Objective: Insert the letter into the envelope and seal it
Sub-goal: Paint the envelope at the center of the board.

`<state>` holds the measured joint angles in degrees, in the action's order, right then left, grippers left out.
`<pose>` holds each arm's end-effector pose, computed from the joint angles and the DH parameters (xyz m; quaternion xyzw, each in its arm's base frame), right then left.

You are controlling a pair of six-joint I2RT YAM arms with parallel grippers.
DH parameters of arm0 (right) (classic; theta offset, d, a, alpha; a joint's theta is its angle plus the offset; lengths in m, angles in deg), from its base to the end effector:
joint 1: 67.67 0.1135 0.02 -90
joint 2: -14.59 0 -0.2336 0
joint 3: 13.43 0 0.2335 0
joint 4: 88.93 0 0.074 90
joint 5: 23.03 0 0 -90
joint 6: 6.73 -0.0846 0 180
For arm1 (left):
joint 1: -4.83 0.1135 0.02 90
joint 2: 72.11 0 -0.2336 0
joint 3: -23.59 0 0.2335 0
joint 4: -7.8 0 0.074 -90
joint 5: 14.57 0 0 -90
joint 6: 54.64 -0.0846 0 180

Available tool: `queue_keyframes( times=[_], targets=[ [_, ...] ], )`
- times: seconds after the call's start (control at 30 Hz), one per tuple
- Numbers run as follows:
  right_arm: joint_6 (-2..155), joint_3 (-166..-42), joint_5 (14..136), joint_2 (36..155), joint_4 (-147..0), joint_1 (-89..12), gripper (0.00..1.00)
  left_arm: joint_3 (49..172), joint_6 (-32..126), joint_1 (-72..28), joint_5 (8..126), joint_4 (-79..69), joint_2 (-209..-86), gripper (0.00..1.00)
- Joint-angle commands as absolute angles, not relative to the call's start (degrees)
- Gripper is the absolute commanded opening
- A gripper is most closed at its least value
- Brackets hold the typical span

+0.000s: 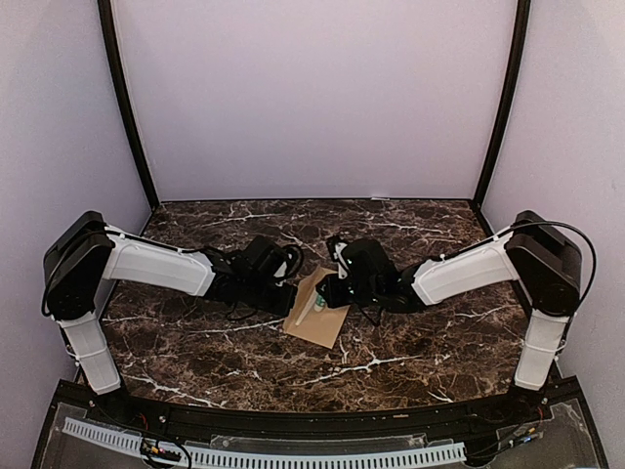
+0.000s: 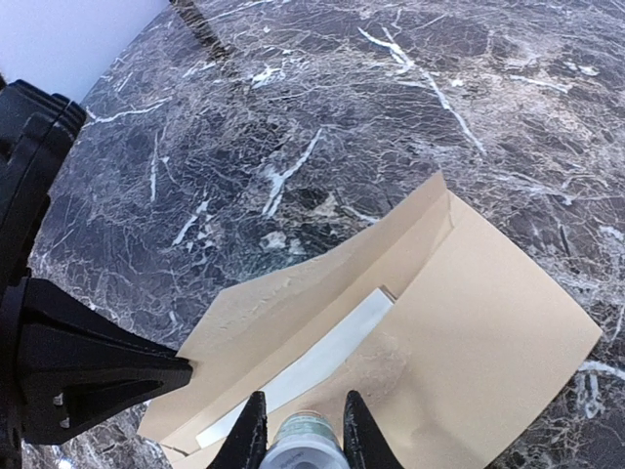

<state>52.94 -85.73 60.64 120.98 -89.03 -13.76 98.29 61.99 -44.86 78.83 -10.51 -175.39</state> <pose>0.2493 0.3261 0.1184 -0.1547 0.8683 0.2783 0.3804 0.2542 -0.2919 0.1135 0.1751 0.9131 -0.2052 0.3058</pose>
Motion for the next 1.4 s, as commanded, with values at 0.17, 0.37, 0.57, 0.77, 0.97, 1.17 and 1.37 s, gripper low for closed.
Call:
queue_keyframes(
  times=[0.17, 0.37, 0.57, 0.77, 0.97, 1.17, 1.37],
  targets=[
    [54.63, -88.24, 54.38, 121.98, -87.32, -13.18, 0.00, 96.68, 57.14, -44.56, 75.61, -8.68, -174.65, 0.00],
    [56.01, -89.67, 53.04, 123.18, -87.58, -13.20, 0.00, 96.64, 57.07, -44.43, 72.84, -8.08, -175.29, 0.00],
    [56.72, -91.56, 51.76, 124.89, -87.50, -13.40, 0.00, 96.81, 57.01, -44.45, 72.18, -7.95, -175.44, 0.00],
    [56.40, -92.41, 49.95, 125.53, -86.05, -14.17, 0.00, 97.07, 57.26, -44.31, 72.84, -8.67, -175.47, 0.00],
    [56.46, -92.55, 49.51, 125.50, -85.73, -15.42, 0.00, 96.96, 57.83, -44.17, 73.30, -8.91, -175.47, 0.00],
    [56.96, -93.26, 51.58, 125.86, -85.56, -15.74, 0.00, 97.08, 58.39, -44.10, 73.64, -8.91, -175.54, 0.00],
    [58.17, -91.37, 55.82, 124.71, -86.22, -15.09, 0.00, 97.29, 59.14, -44.02, 73.89, -8.89, -175.89, 0.00]
  ],
)
